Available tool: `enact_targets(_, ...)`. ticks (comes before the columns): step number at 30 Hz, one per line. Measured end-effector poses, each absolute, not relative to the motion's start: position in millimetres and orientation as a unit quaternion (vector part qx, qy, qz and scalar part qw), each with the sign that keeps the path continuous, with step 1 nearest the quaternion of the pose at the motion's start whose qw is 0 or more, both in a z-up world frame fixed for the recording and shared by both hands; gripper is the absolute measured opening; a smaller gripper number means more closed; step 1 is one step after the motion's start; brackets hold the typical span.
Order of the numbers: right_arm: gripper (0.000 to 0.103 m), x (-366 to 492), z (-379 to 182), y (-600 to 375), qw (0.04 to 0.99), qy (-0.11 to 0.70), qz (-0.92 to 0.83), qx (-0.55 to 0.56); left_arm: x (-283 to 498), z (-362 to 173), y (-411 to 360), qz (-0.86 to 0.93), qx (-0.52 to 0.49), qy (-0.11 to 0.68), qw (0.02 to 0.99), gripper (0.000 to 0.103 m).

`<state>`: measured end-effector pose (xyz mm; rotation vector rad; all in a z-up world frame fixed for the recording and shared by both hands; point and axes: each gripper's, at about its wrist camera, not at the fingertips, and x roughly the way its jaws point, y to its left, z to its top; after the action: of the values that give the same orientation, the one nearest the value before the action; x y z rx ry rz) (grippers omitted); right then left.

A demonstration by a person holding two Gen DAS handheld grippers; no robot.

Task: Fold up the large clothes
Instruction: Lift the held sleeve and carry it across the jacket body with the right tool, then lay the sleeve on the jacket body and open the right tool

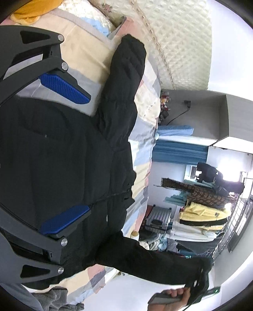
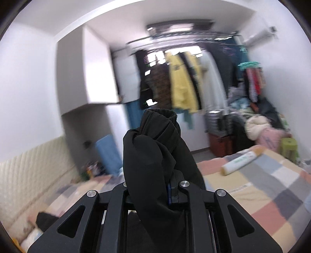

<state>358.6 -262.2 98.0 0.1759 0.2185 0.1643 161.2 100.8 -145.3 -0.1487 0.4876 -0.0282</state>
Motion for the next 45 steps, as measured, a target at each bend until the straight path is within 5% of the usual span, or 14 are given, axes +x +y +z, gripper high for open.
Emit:
enact_targets(12, 0.015, 410, -58, -59, 0.950, 0.225, 0.215, 0.031, 172, -164, 154, 0.030, -0.096, 0.254, 0.962, 0.103)
enact_targets(27, 0.015, 441, -251, 9, 0.903, 0.365, 0.225, -0.012, 201, -199, 173, 0.014, -0.135, 0.289, 0.948, 0.103)
enact_targets(39, 0.017, 436, -246, 9, 0.897, 0.384, 0.218, -0.021, 209, -207, 173, 0.009, -0.153, 0.301, 0.941, 0.103)
enact_targets(45, 0.045, 412, -217, 0, 0.894, 0.382, 0.235, -0.022, 201, -195, 170, 0.011, -0.155, 0.298, 0.942, 0.103)
